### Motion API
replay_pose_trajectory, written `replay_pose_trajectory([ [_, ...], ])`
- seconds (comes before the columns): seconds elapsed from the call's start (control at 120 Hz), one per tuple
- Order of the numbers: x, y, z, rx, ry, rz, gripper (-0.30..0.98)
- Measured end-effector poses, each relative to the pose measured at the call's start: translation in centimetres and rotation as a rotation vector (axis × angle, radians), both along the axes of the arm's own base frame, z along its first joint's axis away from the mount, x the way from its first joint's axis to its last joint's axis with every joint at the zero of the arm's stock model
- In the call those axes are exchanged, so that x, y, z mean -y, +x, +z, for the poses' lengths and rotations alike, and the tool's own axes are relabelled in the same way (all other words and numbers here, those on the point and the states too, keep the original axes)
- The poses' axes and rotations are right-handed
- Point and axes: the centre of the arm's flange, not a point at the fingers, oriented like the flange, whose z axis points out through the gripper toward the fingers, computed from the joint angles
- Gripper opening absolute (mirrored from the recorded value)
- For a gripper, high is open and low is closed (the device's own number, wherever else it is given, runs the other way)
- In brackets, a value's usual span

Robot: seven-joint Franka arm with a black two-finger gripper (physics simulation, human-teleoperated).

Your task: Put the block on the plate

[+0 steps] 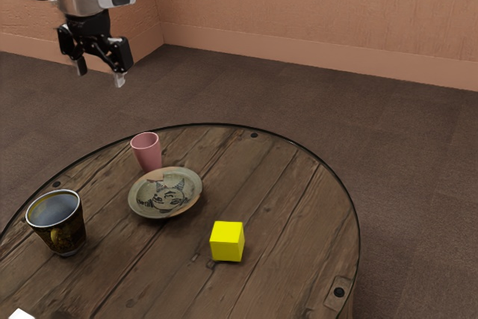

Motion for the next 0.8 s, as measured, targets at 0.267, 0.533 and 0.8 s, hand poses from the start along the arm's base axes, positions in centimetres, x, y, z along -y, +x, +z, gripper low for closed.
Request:
replay_pose_trajectory([
  [0.267, 2.8, 0.8, -7.5, -0.068, 0.014, -0.034, 0.69],
  [0.533, 12.3, 0.6, -20.9, -0.107, -0.073, -0.018, 0.69],
  [0.8, 19.1, 0.9, -28.8, -0.068, -0.132, 0.091, 0.69],
])
